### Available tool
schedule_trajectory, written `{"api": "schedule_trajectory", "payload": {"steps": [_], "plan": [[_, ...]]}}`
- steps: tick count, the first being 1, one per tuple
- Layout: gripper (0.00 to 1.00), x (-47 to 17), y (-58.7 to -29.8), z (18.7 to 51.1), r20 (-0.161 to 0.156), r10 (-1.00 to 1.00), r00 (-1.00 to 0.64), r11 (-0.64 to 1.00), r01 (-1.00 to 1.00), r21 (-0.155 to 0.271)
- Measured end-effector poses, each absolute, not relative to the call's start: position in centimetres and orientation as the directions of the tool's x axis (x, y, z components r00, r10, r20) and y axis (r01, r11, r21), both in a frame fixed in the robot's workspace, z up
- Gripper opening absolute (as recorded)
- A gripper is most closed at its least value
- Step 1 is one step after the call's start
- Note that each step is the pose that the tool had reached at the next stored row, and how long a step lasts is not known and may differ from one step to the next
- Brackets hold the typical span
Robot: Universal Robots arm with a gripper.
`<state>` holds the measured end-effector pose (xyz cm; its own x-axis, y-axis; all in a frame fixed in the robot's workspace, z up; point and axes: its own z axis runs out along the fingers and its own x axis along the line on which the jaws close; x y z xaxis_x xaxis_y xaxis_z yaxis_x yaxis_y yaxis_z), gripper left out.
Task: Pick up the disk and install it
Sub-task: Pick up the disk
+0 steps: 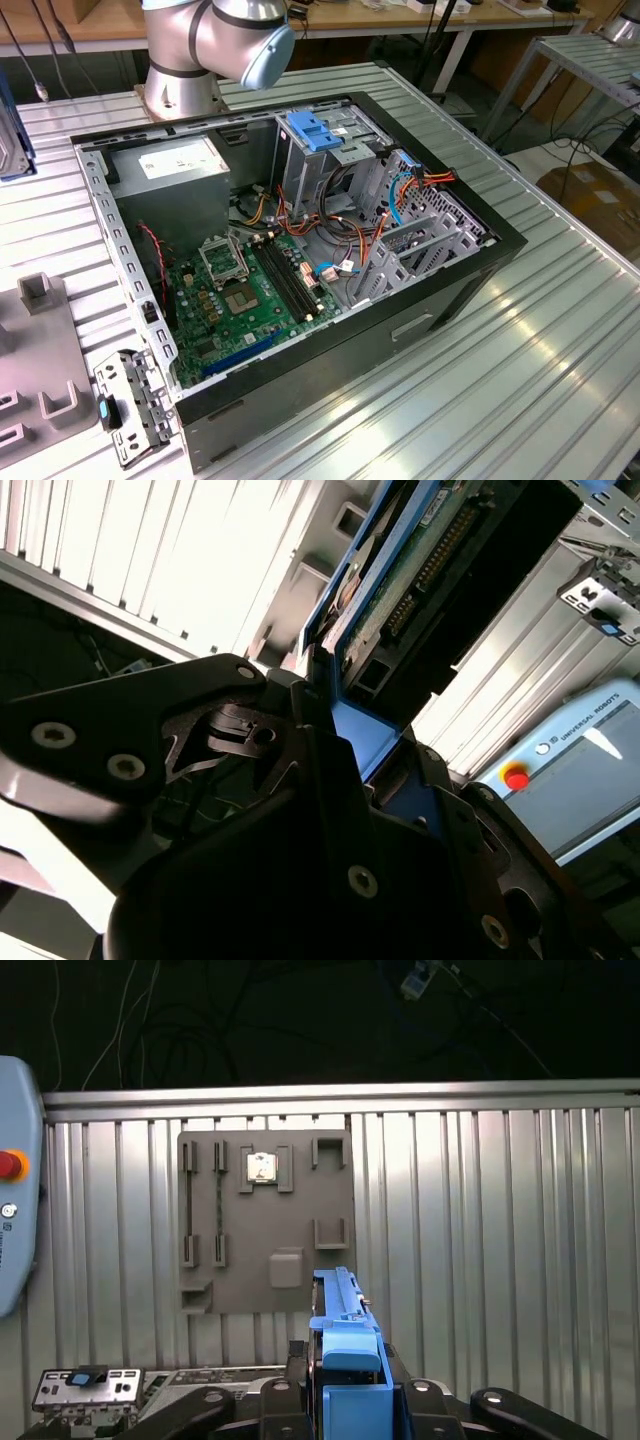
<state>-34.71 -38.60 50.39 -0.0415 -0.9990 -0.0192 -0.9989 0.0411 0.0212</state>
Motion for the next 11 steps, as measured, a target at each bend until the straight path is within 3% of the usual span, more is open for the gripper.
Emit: {"api": "schedule_trajectory", "payload": {"steps": [11], "plan": [[0.37,-32.6,-38.6,50.4,-0.019,-0.999,-0.042,0.041,-0.999,0.022]]}}
